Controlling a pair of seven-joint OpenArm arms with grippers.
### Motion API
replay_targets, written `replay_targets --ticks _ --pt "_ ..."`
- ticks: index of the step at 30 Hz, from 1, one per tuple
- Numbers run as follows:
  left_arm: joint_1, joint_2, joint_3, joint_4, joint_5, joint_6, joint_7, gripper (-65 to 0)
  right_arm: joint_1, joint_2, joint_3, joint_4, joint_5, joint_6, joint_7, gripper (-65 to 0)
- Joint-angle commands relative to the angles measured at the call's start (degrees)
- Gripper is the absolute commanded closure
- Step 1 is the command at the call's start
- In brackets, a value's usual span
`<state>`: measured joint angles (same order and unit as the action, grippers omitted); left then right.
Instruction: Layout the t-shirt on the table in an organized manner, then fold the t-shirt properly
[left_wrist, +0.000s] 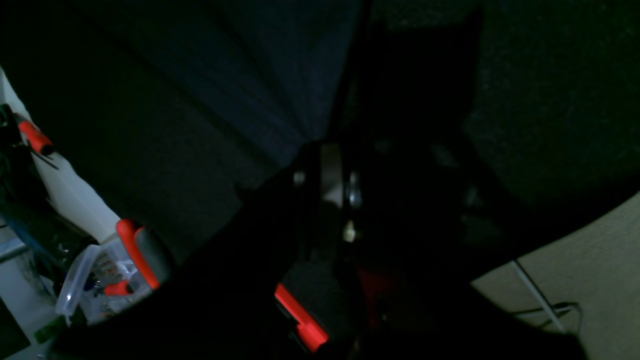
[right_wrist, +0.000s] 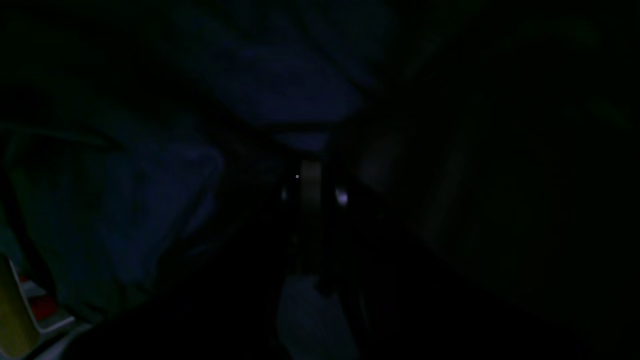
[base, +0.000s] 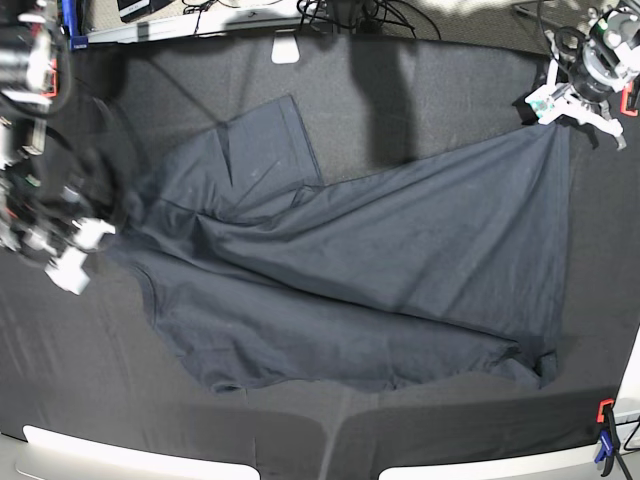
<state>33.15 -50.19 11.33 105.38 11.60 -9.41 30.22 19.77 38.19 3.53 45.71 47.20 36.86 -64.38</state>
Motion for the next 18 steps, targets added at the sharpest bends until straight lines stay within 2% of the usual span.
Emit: replay_targets --ticks 1,8,14,18 --pt "0.17 -0.96 -0.42 0.79 0.37 0.66 -0.28 0.0 0.09 1.95 0.26 0.42 -1.18 0.81 -0.63 0.0" --pt "0.17 -0.96 -0.42 0.79 0.35 0.66 -0.26 0.0 -6.21 7.39 0.26 0.42 4.02 0.85 -0.63 0.0" --pt "0.17 -1.05 -0.42 0.79 0.85 0.66 1.66 0.0 -10.51 12.39 0.28 0.42 4.22 0.83 -0.63 0.0" --pt "0.17 -1.46 -0.42 0.79 1.03 0.66 1.66 0.0 -12.35 14.19 0.28 0.42 4.11 0.85 -0.61 0.0"
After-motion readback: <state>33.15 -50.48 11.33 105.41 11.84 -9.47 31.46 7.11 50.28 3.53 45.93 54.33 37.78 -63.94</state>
